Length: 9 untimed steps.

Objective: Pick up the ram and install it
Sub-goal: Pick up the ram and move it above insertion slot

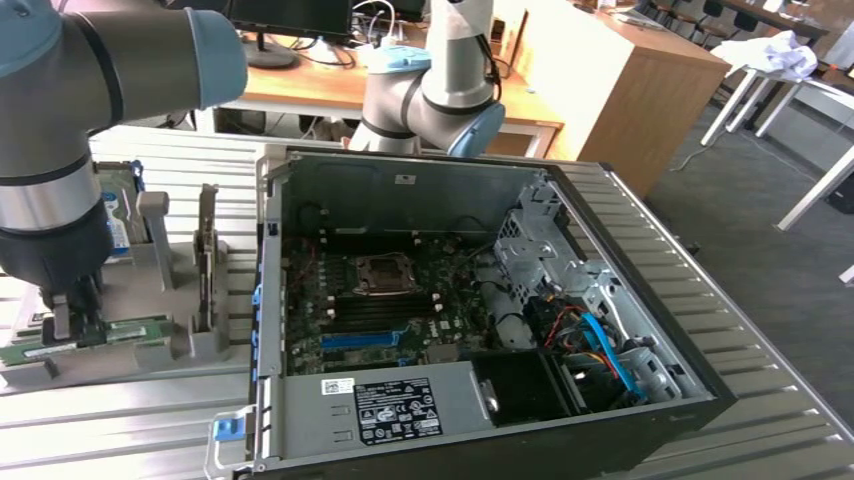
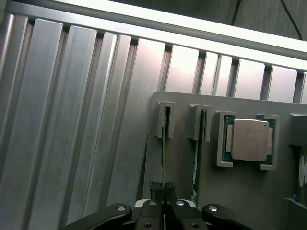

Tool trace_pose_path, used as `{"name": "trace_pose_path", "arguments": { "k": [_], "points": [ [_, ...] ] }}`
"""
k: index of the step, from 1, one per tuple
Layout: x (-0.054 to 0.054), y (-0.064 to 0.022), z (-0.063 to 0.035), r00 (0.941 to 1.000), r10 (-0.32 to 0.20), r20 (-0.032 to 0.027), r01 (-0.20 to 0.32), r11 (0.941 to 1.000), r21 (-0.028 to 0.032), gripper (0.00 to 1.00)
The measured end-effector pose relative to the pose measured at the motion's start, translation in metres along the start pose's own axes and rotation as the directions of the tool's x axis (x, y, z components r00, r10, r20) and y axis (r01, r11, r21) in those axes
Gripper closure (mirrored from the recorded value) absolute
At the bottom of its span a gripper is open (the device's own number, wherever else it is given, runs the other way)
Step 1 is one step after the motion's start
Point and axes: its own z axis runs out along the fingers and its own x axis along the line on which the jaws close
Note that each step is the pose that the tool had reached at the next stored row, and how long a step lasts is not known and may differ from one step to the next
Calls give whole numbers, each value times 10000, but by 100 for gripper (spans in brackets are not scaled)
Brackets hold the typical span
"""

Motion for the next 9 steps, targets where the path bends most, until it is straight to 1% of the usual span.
{"name": "trace_pose_path", "arguments": {
  "k": [9],
  "points": [
    [-2, 3, -74, 10000, 0, 0, 0, 10000, 0, 87]
  ]
}}
